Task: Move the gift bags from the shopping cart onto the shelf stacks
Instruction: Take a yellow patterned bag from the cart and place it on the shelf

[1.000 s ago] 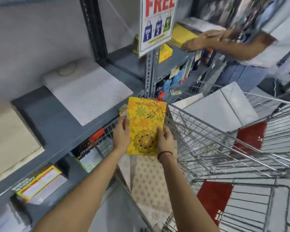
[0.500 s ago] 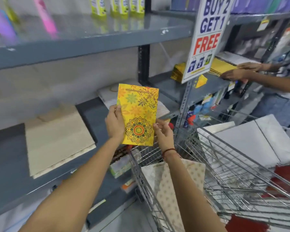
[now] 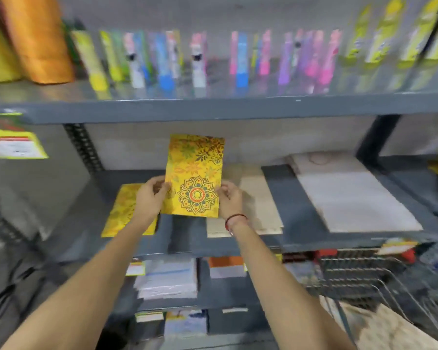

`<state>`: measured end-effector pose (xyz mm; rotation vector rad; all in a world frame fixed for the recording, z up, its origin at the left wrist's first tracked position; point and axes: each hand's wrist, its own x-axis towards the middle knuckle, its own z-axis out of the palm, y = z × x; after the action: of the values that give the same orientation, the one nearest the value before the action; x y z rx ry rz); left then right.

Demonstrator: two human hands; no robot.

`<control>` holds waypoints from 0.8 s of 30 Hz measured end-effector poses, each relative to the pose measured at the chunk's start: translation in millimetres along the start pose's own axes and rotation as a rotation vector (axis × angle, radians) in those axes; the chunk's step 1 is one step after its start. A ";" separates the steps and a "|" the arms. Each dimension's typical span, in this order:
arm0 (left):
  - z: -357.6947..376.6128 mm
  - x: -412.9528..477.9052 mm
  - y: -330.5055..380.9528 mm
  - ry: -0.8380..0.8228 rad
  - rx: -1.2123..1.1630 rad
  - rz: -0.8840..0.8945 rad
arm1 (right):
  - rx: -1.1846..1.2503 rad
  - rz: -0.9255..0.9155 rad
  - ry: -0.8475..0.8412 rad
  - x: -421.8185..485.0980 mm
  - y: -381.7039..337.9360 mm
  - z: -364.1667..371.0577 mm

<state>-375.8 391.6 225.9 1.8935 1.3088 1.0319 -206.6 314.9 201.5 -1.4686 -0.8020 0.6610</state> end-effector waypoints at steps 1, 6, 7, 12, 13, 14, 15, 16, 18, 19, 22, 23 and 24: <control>-19.2 1.2 -17.6 -0.001 0.003 -0.035 | -0.019 0.006 -0.030 -1.0 0.7 22.5; -91.9 5.0 -82.5 0.071 0.075 -0.135 | -0.274 -0.069 -0.188 -18.8 6.2 119.2; -98.9 6.1 -92.7 0.083 0.070 -0.160 | -0.324 -0.091 -0.206 -21.3 8.0 131.5; -106.3 11.7 -130.3 0.008 0.064 -0.269 | -0.432 -0.039 -0.259 -16.2 22.2 173.2; -104.8 12.2 -134.5 -0.033 0.065 -0.271 | -0.464 -0.031 -0.267 -13.2 25.7 176.6; -102.9 13.3 -138.5 -0.080 0.075 -0.263 | -0.492 -0.029 -0.269 -9.2 28.8 179.0; -101.6 13.1 -140.1 -0.136 0.086 -0.256 | -0.525 -0.028 -0.278 -6.3 30.8 180.2; -99.6 13.2 -142.3 -0.194 0.087 -0.245 | -0.559 -0.034 -0.290 -3.3 33.9 180.9; -96.8 11.7 -143.6 -0.284 0.101 -0.222 | -0.623 -0.033 -0.329 -1.8 39.8 178.6; -96.4 10.6 -143.8 -0.308 0.123 -0.218 | -0.641 -0.028 -0.340 -3.0 43.1 176.5; -97.7 7.3 -144.8 -0.345 0.194 -0.204 | -0.636 -0.011 -0.364 -10.8 52.9 170.9; -98.8 5.9 -144.8 -0.359 0.241 -0.188 | -0.638 -0.009 -0.391 -13.8 55.1 169.6; -99.5 5.0 -145.4 -0.371 0.285 -0.173 | -0.641 -0.009 -0.422 -16.2 57.5 169.1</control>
<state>-528.4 448.7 158.7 2.0119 1.4180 0.3959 -346.7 403.4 132.9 -1.9227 -1.4410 0.7575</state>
